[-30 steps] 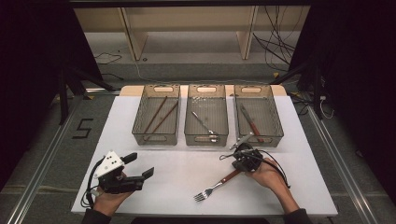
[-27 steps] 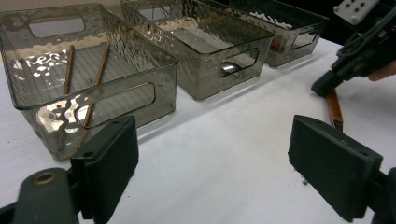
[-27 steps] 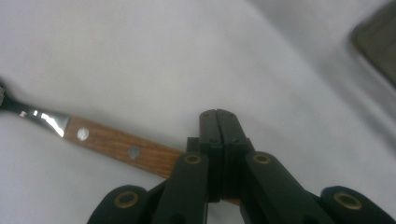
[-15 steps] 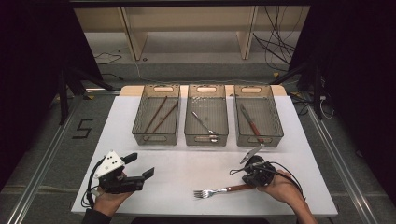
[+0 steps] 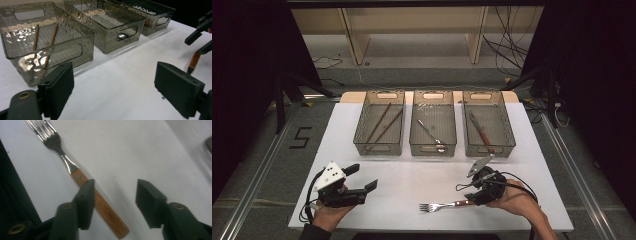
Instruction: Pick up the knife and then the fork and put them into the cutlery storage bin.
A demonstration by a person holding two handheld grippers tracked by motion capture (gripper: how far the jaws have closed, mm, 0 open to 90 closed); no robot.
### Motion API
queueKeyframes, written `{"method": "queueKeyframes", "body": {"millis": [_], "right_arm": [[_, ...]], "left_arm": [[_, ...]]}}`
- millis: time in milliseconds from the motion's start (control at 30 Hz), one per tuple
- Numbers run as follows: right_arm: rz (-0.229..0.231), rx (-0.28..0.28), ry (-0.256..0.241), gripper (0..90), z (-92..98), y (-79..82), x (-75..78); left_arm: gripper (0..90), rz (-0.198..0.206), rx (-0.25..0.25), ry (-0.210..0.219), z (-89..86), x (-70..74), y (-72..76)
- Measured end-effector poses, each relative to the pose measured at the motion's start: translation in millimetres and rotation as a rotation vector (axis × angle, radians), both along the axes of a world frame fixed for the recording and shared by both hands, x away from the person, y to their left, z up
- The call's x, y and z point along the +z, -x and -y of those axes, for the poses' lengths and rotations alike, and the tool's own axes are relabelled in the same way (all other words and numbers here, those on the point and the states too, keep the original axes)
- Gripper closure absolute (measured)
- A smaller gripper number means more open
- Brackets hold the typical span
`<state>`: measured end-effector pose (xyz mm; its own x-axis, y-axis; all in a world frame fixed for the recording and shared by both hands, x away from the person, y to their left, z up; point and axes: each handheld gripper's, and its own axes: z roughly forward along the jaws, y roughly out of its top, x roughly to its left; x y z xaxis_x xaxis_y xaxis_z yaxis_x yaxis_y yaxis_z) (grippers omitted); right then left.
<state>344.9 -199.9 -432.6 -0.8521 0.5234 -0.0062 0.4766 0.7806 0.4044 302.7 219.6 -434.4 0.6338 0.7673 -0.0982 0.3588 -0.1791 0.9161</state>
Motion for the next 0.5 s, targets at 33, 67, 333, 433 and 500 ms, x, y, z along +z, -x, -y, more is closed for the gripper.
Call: {"method": "queueKeyframes", "body": {"millis": [33, 67, 333, 433, 500], "right_arm": [[0.001, 0.015, 0.013, 44.0, -2.1, 0.7, 0.2], [-0.004, 0.035, 0.026, 42.1, -4.1, 1.4, -0.1], [-0.031, 0.160, 0.110, 35.9, -17.8, 4.6, -12.5], [-0.035, 0.174, 0.135, 38.6, -21.3, 4.3, -16.3], [-0.046, 0.185, 0.141, 41.4, -24.5, 5.1, -17.8]], "left_arm": [[15.8, 0.000, 0.000, -0.001, 0.0, -0.1, 0.0], [15.8, -0.001, -0.001, 0.000, 0.1, -0.1, 0.0], [15.8, 0.000, -0.001, 0.001, 0.0, -0.1, 0.0], [15.8, -0.001, -0.001, 0.000, -0.1, -0.1, -0.1], [15.8, 0.001, -0.001, -0.001, 0.0, -0.1, -0.1]]}}
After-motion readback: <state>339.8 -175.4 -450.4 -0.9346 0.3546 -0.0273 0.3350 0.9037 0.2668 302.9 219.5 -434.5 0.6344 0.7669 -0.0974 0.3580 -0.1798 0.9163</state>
